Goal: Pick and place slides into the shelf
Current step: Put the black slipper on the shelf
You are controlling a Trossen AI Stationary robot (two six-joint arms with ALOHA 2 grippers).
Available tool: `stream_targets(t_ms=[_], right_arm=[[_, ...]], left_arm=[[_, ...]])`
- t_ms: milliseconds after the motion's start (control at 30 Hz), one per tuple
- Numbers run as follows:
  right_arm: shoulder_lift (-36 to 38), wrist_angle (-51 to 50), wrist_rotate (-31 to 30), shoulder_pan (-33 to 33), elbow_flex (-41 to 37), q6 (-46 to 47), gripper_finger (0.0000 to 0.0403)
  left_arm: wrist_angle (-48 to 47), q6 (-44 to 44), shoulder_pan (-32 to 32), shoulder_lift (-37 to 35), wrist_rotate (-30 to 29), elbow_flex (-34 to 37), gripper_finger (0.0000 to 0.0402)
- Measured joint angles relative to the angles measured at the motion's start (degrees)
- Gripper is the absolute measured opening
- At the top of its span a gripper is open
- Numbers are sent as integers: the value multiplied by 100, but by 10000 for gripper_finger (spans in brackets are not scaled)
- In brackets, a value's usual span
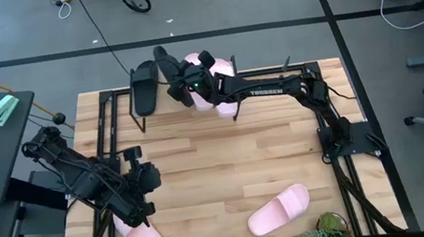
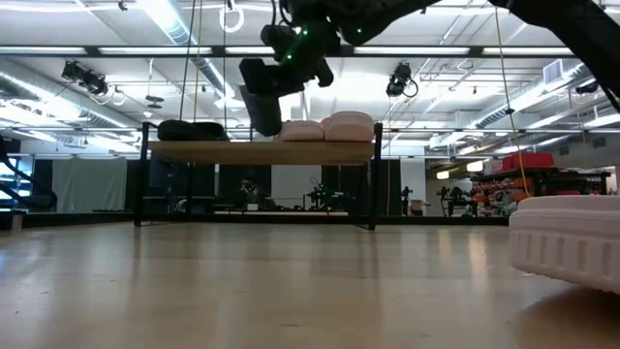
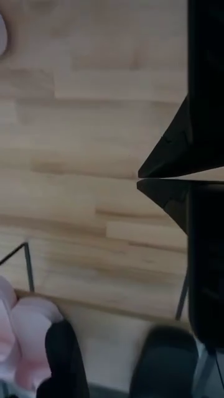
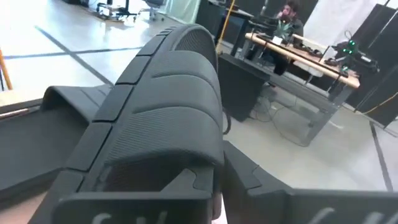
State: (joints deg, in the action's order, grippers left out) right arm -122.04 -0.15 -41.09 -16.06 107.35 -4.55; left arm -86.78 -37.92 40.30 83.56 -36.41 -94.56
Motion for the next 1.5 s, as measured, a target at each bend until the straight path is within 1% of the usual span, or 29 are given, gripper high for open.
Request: stream_targets(t_ms=[100,167,267,367,533,633,800,867,900,967,1067,1100,1233,1367,1500], right_arm=[[29,-36,21,-62,7,-283,16],[35,-183,260,-114,9,-343,17],[35,-405,561,-179,11,-100,23],[39,-496,590,-221,11,32,38],[39,-398,672,-250,9,156,75],[39,-386,800,-266,7,262,98],[39,-352,812,-261,7,313,126],[39,-349,823,-257,6,338,131],[39,-349,823,-257,5,338,132],[69,-414,875,-246,2,347,132],[173,-498,949,-207,-2,351,131],[208,-483,952,-184,-2,351,131],[359,-498,968,-137,0,387,131],[417,-703,998,-97,0,749,130],[413,-756,1002,-91,0,801,129]], left_arm=[[-217,-69,1,1,-162,0,19],[-317,-171,-1,1,-277,0,12],[-319,-96,-34,1,-450,0,5],[-319,-9,-65,1,-500,0,6],[-321,47,-230,1,-496,0,41],[-326,329,-332,1,-498,0,64],[-324,559,-633,1,-503,1,95],[-326,531,-815,1,-675,2,103],[-326,473,-909,1,-871,2,106],[-321,419,-1117,-17,-1363,2,109],[-327,609,-1526,-131,-2096,2,109],[-330,600,-1699,-184,-2255,2,109],[-326,549,-2546,-386,-2335,2,110],[-326,808,-3509,-569,-2343,2,110],[-254,1034,-4361,-606,-2345,2,110]])
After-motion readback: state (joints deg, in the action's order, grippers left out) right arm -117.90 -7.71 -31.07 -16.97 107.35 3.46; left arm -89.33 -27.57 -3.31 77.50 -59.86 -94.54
